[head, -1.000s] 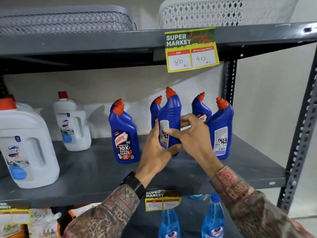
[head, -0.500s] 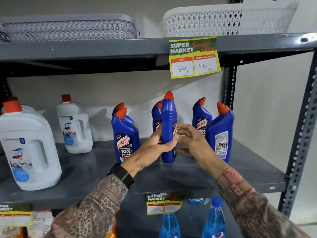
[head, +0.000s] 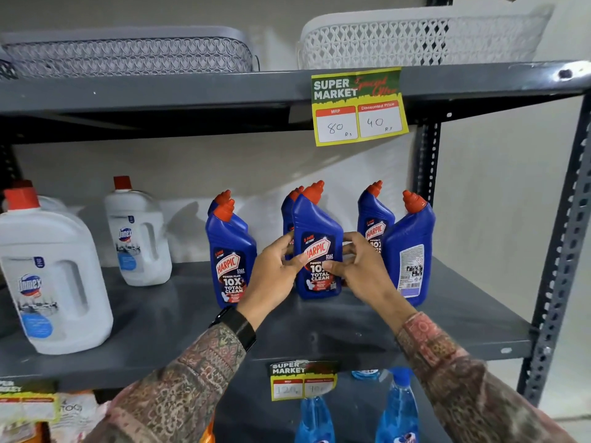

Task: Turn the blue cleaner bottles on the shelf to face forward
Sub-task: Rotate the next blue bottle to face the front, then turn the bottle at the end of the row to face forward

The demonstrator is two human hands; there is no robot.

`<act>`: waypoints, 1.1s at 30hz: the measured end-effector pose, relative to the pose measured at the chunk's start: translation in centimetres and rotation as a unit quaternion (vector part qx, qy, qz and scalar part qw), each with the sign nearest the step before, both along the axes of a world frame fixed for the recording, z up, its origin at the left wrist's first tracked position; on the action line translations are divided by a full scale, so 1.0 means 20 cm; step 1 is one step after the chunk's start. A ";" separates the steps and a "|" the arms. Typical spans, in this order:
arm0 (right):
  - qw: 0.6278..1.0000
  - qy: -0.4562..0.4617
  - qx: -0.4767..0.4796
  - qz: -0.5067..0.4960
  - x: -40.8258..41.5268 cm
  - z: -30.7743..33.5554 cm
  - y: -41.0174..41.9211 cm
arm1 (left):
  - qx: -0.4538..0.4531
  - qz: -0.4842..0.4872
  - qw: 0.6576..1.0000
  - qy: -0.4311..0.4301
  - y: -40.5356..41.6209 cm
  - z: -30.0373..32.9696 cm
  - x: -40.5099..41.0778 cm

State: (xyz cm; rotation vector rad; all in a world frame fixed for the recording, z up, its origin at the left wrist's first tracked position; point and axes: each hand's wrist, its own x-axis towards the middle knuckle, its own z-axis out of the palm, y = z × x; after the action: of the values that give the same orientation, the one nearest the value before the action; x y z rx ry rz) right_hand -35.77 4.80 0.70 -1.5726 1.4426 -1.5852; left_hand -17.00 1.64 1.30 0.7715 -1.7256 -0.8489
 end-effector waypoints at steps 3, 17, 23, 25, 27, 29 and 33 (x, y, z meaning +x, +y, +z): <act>0.999 0.017 0.008 -0.028 0.00 -0.04 -0.01 | 0.033 -0.005 0.999 0.003 -0.04 -0.03 -0.03; 0.996 0.039 -0.011 -0.078 -0.05 -0.11 0.06 | -0.017 0.125 0.992 -0.002 0.04 -0.10 -0.04; 0.969 0.062 -0.169 -0.170 -0.23 -0.06 0.26 | -0.147 0.153 0.975 0.057 0.25 -0.05 -0.24; 0.948 0.044 -0.235 -0.211 -0.33 -0.02 0.31 | -0.134 0.102 0.985 0.029 0.28 -0.05 -0.37; 0.938 0.037 -0.242 -0.245 -0.45 0.01 0.32 | -0.090 0.054 0.994 -0.018 0.27 -0.04 -0.50; 0.955 0.037 -0.184 -0.231 -0.57 0.01 0.30 | -0.035 0.022 0.997 -0.067 0.23 -0.05 -0.62; 0.997 -0.001 -0.033 -0.064 -0.75 0.02 0.24 | 0.061 -0.035 0.995 -0.067 0.18 -0.09 -0.76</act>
State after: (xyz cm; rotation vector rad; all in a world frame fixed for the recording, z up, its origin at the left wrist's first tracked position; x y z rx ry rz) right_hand -50.74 9.53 1.02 -1.5408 1.5317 -1.7231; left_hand -32.12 5.21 -0.47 0.8708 -1.8417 -0.9764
